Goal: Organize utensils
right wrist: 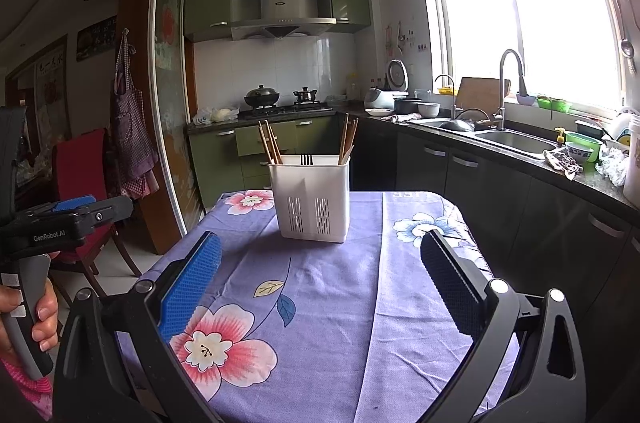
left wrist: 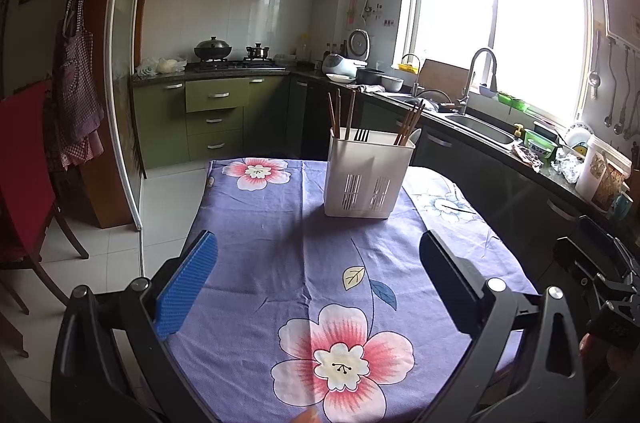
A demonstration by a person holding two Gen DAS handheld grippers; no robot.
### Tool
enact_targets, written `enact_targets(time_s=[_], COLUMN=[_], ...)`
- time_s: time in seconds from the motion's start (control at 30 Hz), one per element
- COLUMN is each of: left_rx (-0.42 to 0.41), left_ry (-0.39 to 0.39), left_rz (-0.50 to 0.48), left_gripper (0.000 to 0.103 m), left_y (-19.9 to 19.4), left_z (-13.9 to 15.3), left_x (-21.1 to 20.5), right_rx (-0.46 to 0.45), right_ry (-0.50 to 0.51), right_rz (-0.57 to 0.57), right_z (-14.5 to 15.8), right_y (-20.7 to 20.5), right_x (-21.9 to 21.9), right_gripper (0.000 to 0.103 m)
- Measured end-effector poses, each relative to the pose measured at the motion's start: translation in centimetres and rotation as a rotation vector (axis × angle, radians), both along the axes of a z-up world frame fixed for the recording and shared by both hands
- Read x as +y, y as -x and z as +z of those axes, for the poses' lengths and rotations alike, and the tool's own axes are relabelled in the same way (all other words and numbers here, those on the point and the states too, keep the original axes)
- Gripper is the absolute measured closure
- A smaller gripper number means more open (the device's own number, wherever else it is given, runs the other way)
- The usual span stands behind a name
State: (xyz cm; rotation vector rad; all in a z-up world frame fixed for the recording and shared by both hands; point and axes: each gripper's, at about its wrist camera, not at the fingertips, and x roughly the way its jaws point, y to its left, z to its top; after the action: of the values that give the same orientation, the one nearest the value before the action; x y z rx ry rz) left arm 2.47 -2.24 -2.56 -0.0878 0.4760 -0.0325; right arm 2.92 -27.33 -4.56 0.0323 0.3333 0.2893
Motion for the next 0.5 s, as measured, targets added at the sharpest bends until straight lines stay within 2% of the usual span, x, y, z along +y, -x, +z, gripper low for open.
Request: enact_targets(time_s=[0.5], left_rx=[0.001], left_ry=[0.002], left_rz=[0.000], left_gripper=[0.007], left_y=[0.06], left_z=[0.05], left_x=[-0.04], right_rx=[0.006], right_ry=[-0.002], right_rz=[0.002], right_z=[-0.27], right_y=[0.00], right_x=[0.17], right_gripper=[0.005])
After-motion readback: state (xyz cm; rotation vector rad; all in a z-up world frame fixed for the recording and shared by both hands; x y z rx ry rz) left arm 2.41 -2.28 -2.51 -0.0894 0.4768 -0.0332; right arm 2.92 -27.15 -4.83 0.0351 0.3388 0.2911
